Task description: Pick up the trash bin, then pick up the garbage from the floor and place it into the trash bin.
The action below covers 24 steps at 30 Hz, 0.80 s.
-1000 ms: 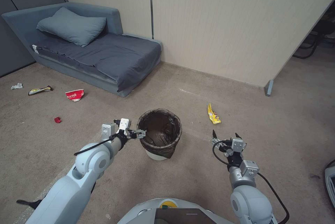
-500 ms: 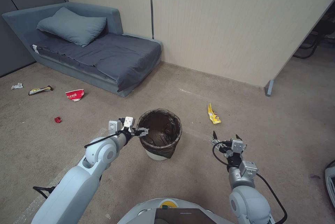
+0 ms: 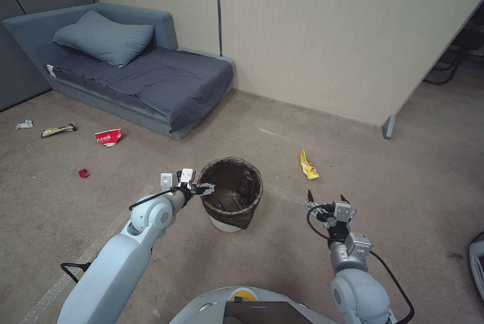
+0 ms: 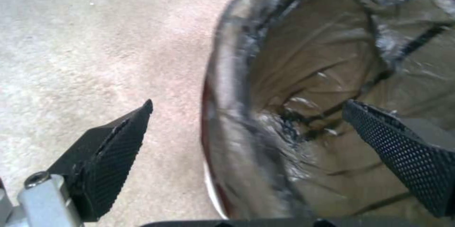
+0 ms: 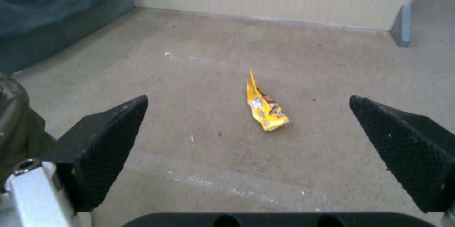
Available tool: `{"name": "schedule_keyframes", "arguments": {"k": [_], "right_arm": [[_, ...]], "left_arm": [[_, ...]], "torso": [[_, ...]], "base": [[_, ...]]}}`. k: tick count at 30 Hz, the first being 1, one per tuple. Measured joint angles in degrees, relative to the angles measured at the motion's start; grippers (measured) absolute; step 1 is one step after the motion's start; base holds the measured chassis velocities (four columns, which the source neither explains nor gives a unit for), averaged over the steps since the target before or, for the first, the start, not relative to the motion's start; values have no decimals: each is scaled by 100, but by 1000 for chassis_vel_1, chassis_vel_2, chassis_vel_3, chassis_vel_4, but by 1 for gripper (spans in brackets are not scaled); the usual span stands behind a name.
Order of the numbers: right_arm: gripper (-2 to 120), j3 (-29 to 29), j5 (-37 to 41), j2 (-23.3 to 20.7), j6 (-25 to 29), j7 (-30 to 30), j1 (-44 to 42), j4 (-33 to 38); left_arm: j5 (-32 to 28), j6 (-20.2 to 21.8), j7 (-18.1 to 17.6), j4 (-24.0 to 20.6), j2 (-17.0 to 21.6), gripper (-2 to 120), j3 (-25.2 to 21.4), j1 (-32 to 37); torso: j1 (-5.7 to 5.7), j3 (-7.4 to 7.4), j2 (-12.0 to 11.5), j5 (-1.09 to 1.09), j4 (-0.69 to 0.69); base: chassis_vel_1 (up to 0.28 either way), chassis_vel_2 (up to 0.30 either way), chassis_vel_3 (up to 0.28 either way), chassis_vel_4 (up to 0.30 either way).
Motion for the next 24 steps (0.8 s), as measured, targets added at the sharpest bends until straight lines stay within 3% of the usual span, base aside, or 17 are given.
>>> {"name": "schedule_keyframes", "arguments": {"k": [18, 24], "right_arm": [[100, -37, 1, -4, 1, -4, 41, -59], [100, -39, 1, -12, 2, -4, 53, -76]], "left_arm": [[119, -1, -32, 484, -107, 100, -5, -44], [86, -7, -157, 562, -113, 80, 9, -42]], "torso": [[0, 0, 0, 0, -1], [0, 0, 0, 1, 0]], "base": [[0, 0, 0, 0], [0, 0, 0, 0]]}}
